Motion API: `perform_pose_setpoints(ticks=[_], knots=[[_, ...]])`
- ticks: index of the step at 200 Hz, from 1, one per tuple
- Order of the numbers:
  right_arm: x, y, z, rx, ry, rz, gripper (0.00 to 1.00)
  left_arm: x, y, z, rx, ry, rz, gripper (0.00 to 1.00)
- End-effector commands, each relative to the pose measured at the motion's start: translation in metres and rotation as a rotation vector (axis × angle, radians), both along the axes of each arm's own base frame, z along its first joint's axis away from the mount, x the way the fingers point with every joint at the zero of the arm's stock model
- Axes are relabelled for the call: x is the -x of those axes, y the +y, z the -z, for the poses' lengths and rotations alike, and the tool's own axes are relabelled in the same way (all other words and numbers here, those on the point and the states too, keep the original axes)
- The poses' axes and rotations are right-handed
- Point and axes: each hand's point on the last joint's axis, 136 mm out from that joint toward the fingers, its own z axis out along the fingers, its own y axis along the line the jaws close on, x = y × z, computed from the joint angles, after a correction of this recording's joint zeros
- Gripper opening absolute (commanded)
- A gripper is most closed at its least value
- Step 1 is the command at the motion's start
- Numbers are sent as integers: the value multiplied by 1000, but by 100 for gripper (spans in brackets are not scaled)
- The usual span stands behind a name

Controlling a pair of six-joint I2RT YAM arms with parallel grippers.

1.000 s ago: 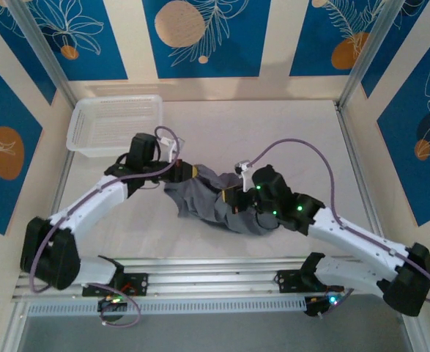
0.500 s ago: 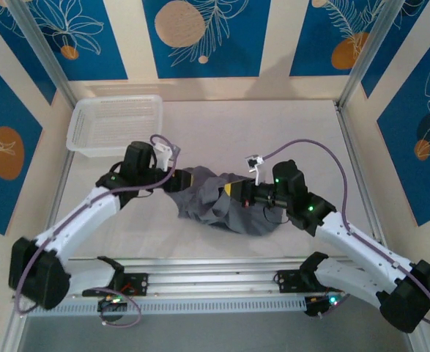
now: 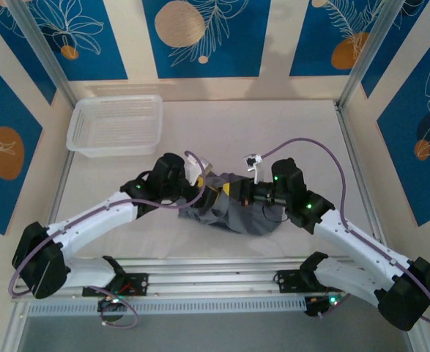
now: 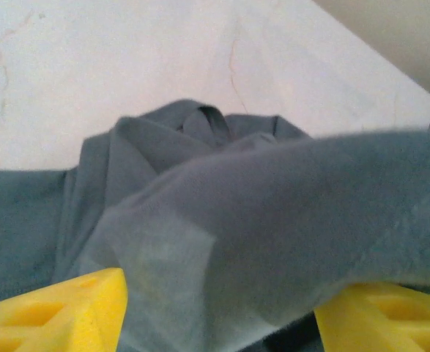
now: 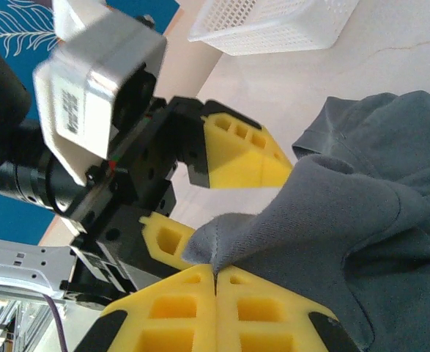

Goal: Fold the inside-out t-shirt

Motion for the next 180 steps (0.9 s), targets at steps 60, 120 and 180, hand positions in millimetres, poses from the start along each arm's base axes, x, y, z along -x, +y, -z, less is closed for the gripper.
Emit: perform_pose_setpoints(ticks=[60, 120, 180], knots=[[4, 4, -14, -26, -19, -26, 0, -23, -16, -6, 55, -30, -46, 77], [-5, -12, 15, 81, 39, 76, 0, -51, 25, -26, 91, 12, -303, 46], [-11, -14, 30, 127, 80, 97, 0, -32, 5, -39, 224, 151, -93, 0]])
